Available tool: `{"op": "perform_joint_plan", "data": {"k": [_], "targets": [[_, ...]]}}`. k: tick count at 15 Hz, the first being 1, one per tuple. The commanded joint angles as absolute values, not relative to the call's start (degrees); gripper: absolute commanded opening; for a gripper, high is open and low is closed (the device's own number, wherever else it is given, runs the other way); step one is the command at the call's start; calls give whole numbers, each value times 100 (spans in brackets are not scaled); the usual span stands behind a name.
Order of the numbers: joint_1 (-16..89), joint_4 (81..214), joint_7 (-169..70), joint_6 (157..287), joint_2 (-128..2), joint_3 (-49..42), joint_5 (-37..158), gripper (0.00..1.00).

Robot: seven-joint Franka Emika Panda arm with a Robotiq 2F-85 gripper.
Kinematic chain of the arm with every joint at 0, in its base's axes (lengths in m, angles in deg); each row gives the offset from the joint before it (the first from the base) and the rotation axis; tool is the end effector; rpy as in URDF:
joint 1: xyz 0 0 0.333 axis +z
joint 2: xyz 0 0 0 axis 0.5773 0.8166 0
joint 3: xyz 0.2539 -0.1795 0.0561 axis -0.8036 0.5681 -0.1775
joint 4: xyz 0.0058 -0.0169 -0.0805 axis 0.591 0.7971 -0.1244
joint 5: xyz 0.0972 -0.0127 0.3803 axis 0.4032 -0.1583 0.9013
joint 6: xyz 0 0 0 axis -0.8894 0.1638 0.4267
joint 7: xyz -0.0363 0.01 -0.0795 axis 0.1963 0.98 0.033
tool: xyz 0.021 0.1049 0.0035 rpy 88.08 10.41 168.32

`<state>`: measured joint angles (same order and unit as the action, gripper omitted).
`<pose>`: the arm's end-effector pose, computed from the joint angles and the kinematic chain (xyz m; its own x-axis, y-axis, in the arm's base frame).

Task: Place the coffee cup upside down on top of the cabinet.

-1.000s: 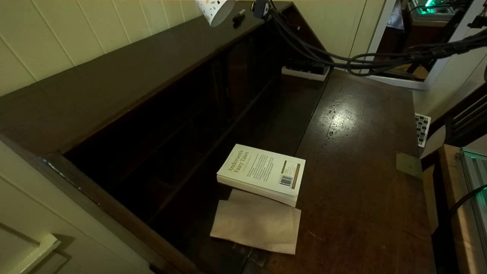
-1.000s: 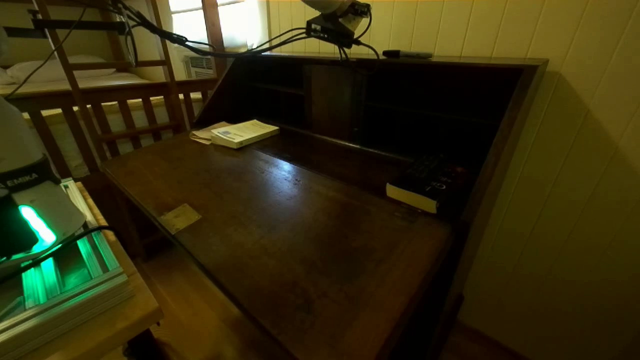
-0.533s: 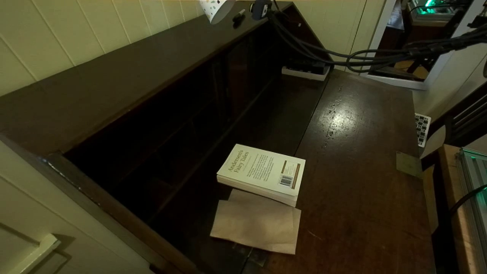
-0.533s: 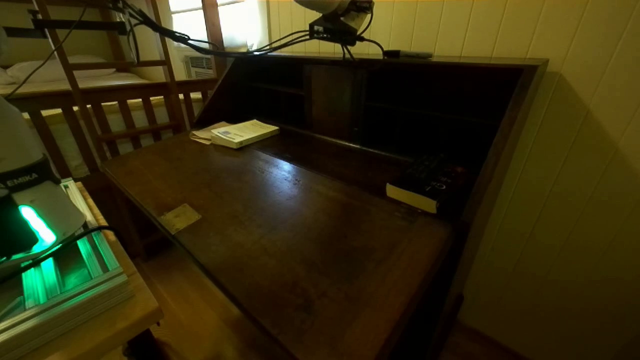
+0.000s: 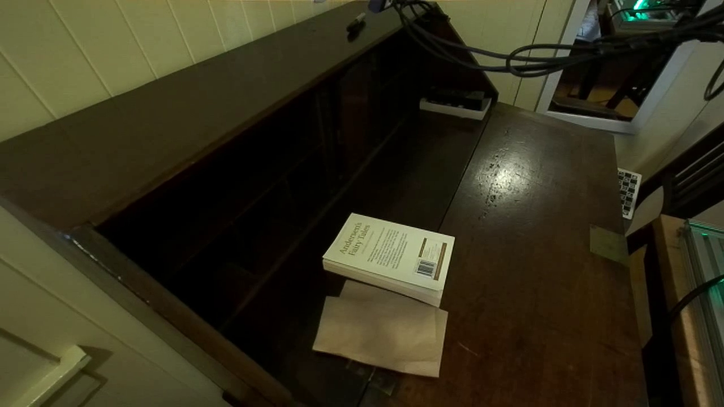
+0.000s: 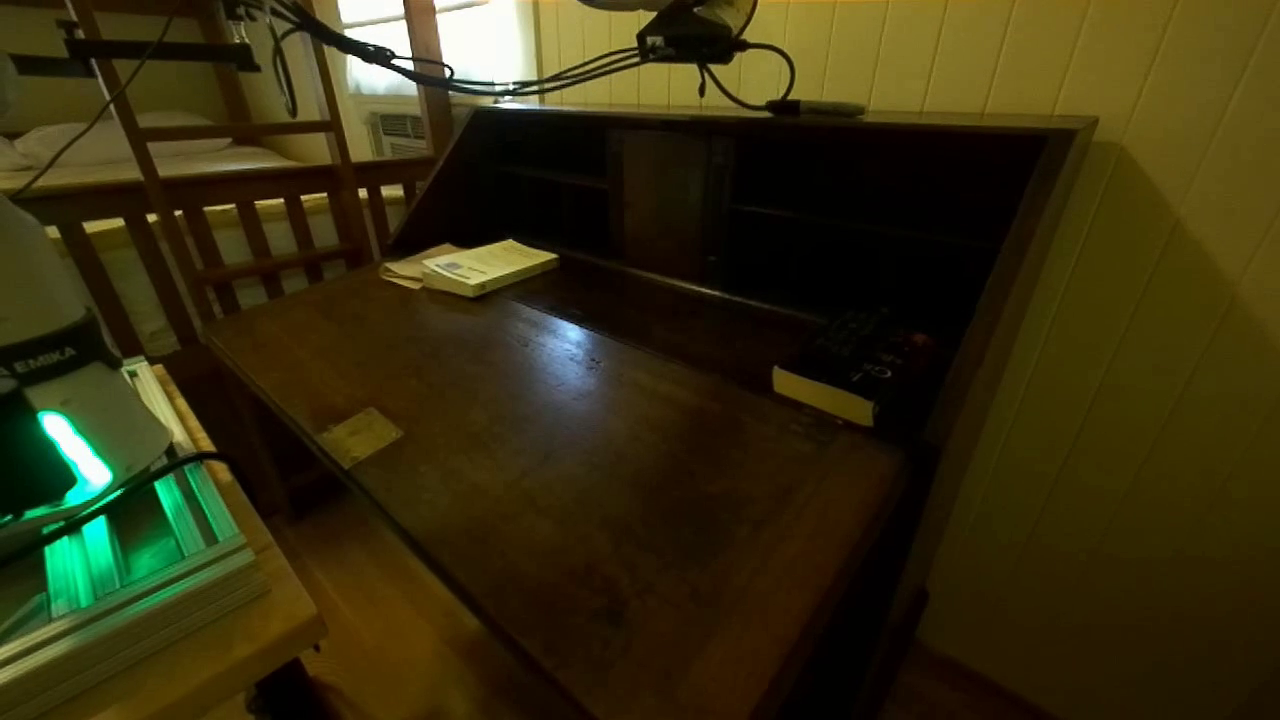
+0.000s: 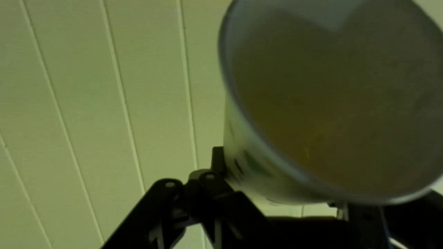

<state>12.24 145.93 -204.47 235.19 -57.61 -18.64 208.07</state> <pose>0.6804 -0.1701 0.4562 -0.0933 -0.0366 0.9950 0.0926 -0.9953 -0.0279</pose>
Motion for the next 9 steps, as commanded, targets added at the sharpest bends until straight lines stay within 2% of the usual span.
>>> {"op": "perform_joint_plan", "data": {"k": [1,9], "targets": [[702,14339,-20637,23342,-5687,-2178,20794,38],[355,14839,-20766,23059,-5705,-2862,20765,38]]}}
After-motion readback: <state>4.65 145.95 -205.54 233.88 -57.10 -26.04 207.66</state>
